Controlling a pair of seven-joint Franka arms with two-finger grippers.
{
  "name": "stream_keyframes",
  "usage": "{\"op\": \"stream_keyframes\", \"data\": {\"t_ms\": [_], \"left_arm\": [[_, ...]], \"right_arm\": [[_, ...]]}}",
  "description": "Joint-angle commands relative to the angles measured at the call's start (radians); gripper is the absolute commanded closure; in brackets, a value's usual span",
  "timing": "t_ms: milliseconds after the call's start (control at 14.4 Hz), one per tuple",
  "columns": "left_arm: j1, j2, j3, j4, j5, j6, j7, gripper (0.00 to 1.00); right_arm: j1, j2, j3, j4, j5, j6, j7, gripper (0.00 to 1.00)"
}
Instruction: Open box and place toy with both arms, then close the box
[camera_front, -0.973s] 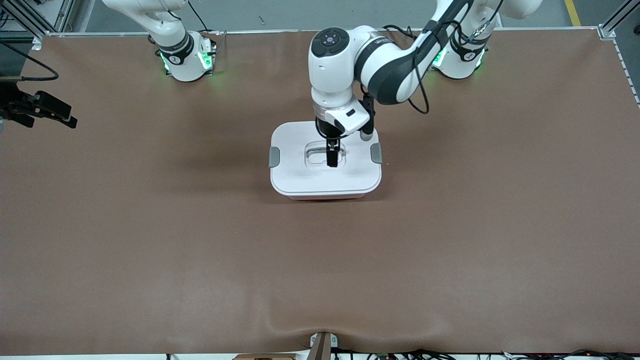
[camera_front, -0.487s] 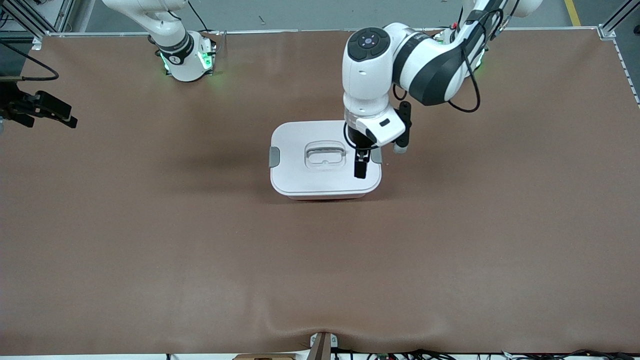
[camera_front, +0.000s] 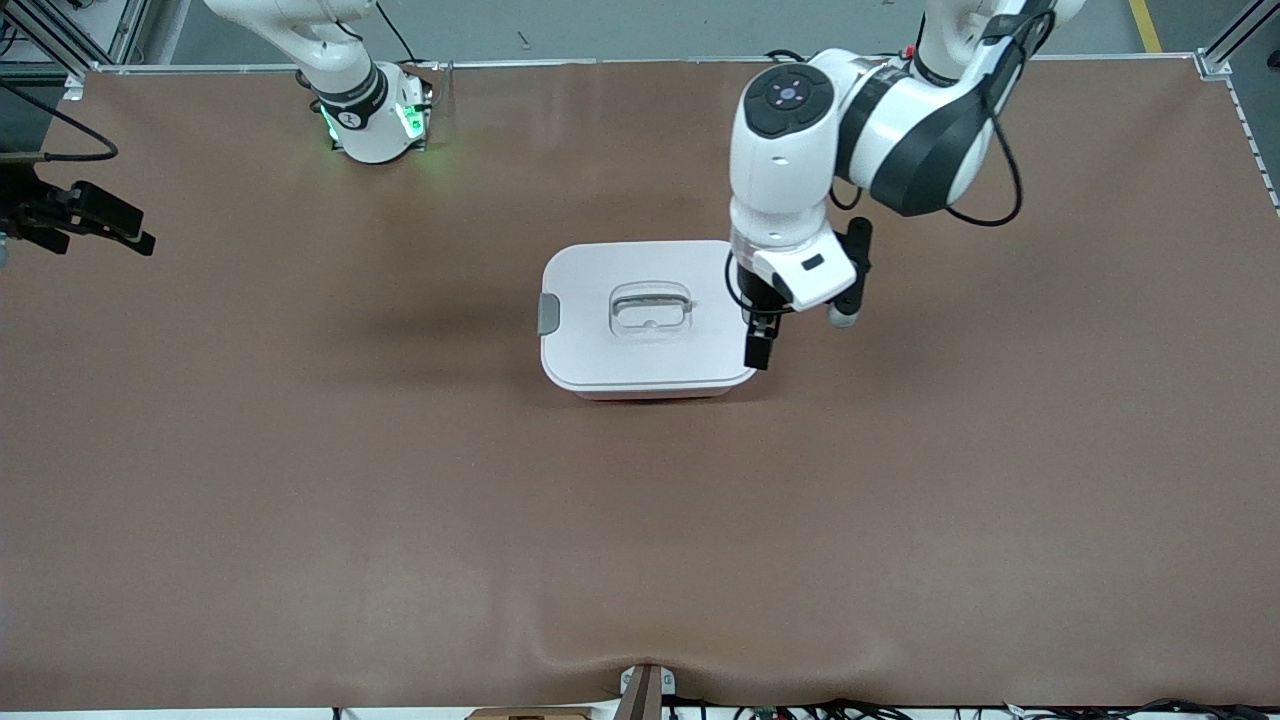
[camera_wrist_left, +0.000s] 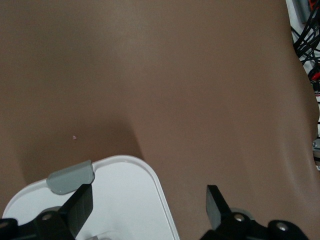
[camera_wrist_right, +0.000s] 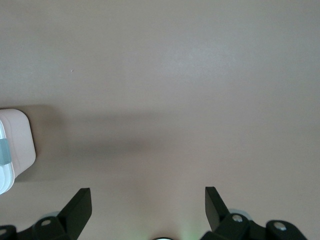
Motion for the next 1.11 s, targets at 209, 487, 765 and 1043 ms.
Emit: {"op": "stream_keyframes", "data": {"t_ms": [209, 487, 765, 1043], "left_arm": [[0.107, -0.083, -0.005, -0.005, -0.063, -0.037, 0.216, 0.0], [0.203, -0.132, -0.006, -0.004, -0.078, -0.068, 0.433, 0.0], [0.234, -0.166, 0.044, -0.005, -0.113, -0.086, 0.628, 0.0], [0.314, -0.195, 0.051, -0.004, -0.122, -0.114, 0.794, 0.0]], "right_arm": [[-0.001, -0.004, 0.002, 0.01, -0.001, -0.014, 0.001, 0.0], [0.001, -0.004, 0.002, 0.008, -0.001, -0.014, 0.003, 0.0], [0.001, -0.004, 0.002, 0.008, -0.001, -0.014, 0.003, 0.0], [-0.001, -0.004, 0.002, 0.01, -0.001, -0.014, 0.003, 0.0]]}}
